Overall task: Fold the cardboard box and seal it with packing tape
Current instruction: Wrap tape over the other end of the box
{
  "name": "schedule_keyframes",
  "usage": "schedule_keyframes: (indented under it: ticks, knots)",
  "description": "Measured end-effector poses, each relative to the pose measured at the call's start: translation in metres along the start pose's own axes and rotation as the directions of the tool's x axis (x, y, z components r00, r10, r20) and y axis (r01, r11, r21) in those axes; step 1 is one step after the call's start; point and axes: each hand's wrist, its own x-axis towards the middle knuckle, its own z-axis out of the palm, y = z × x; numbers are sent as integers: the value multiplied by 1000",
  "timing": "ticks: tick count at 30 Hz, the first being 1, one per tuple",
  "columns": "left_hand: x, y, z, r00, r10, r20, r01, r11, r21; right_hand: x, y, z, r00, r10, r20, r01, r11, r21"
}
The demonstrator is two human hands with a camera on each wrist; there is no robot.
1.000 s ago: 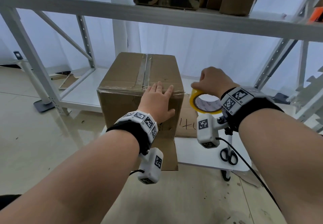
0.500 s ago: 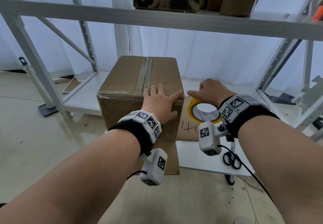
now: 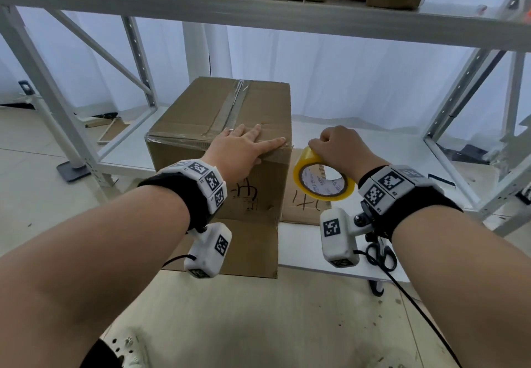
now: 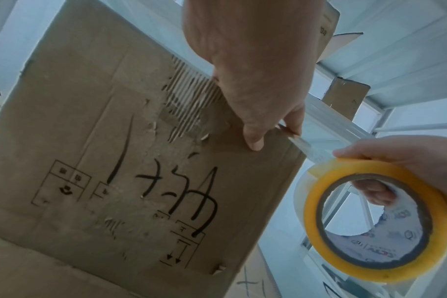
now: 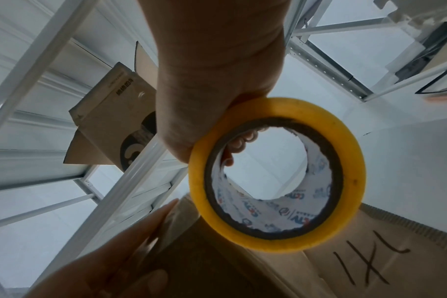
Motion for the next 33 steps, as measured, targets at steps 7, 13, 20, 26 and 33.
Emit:
schedule_keyframes:
  ticks: [7,13,20,26,33]
  knots:
    - [1,-2,4,999,8,-35,-7,1000,19,-1,19,38,996,-8,93,5,999,36]
    - [1,-2,8,999,5,-45,-5,1000,0,-1,26,48,988,-53,145,25,981,190]
    - [8,26,11,978,-30,-205,-2,988,-151,-11,46,54,980,193,46,-193,870,453]
    - [10,22,13,969,-30,-247,-19,981,-195,-11,49,62,975,178,137,-181,983,13]
    - [11,21,15,967,-39,-252,-13,979,-202,-11,53,75,971,96,218,-150,957,247]
